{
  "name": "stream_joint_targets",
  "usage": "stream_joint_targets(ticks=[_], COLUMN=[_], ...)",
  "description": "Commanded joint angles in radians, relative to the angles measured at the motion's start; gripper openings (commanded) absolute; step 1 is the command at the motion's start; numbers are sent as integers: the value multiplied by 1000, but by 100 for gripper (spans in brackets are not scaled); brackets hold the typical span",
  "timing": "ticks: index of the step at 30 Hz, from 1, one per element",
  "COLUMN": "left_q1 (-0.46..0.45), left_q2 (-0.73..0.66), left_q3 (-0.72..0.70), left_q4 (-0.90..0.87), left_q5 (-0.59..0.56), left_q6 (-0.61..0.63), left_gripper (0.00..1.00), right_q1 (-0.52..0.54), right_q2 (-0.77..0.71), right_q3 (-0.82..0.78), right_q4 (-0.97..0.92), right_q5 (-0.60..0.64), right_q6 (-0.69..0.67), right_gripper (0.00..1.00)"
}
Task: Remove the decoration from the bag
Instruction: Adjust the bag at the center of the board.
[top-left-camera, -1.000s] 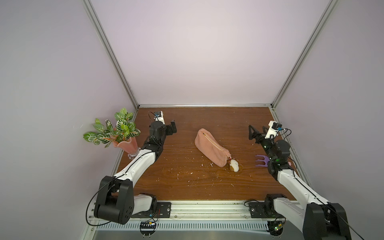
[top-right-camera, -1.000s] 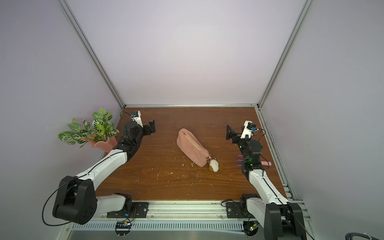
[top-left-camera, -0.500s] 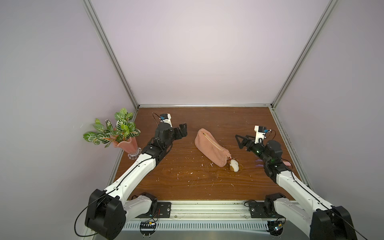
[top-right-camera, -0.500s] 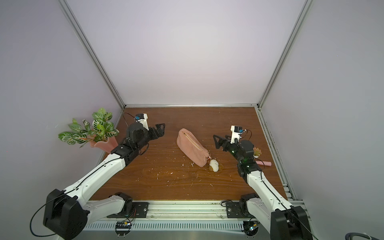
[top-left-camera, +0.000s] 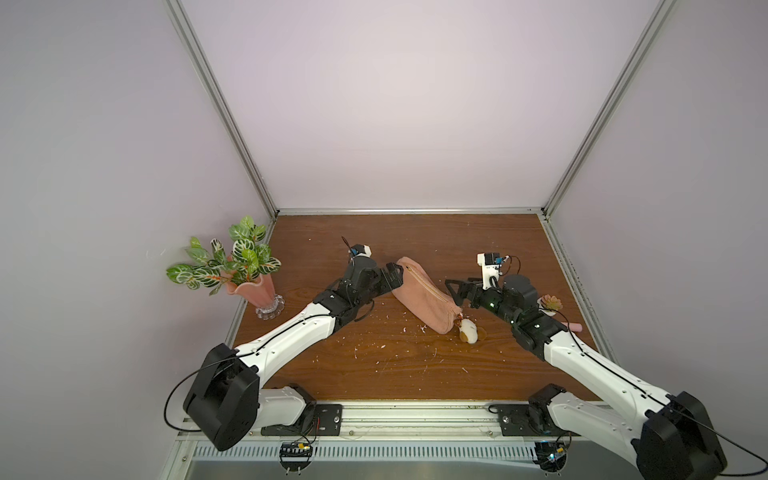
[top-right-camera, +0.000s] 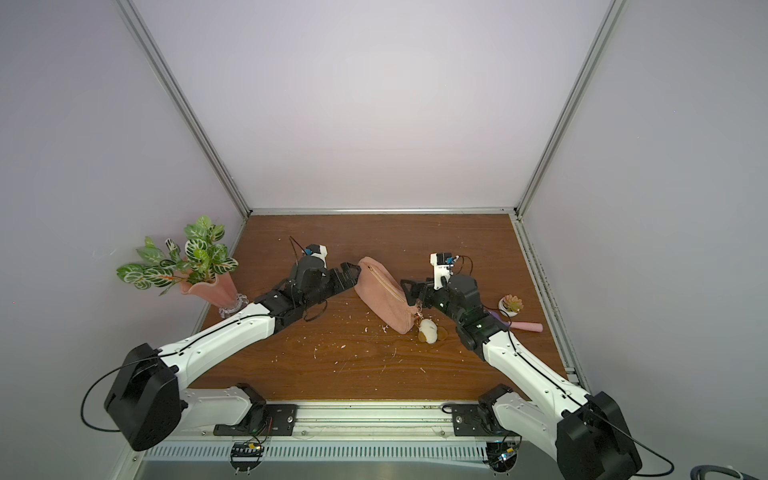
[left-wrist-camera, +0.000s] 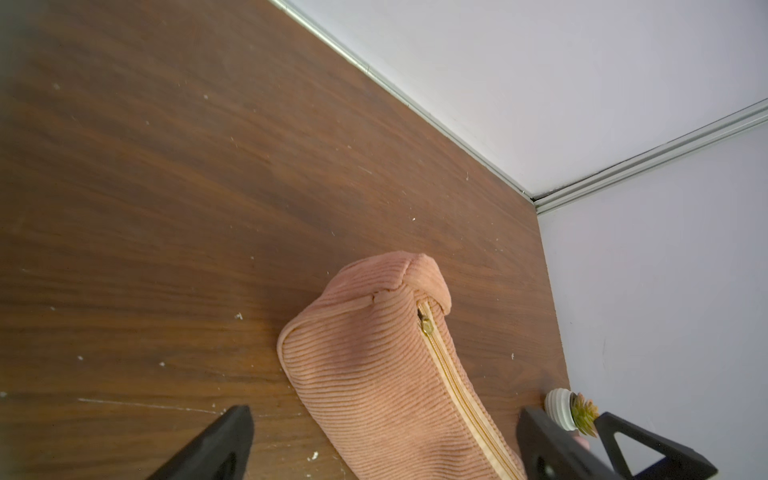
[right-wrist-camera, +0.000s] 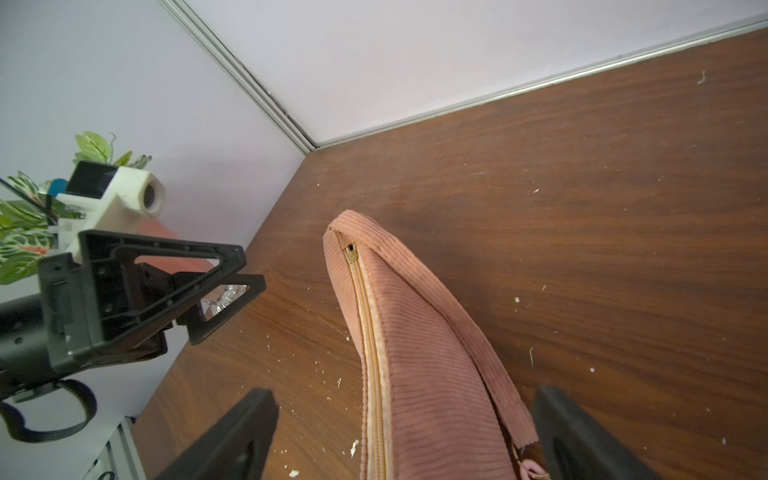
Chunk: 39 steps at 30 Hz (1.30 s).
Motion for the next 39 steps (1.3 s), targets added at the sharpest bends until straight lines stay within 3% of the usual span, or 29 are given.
stream_joint_targets(ticks=[1,8,17,26,31,39], left_q1=[-34,-104,-165,-199,-197,-149], left_q2=[24,127,254,321,325,332], left_q3=[27,68,145,155,202,435], left_q4=[45,78,97,110,63,-182], left_q5=[-7,-39,-32,-39,-87,-142], left_q6=[-141,-285,-357,-392,-307,82], left_gripper=[100,100,100,100,100,100], right_q1=[22,24,19,-17,-19,-12], right_q2=[-5,-11,51,51,8,-73], right_q3=[49,82,151,144,124,77], right_q4=[-80,-165,-211,-226,-247,-299], right_q5=[95,161,203,119,70,-37], right_q6=[-15,-58,-78,-53,-30,3], right_gripper=[99,99,99,99,99,99])
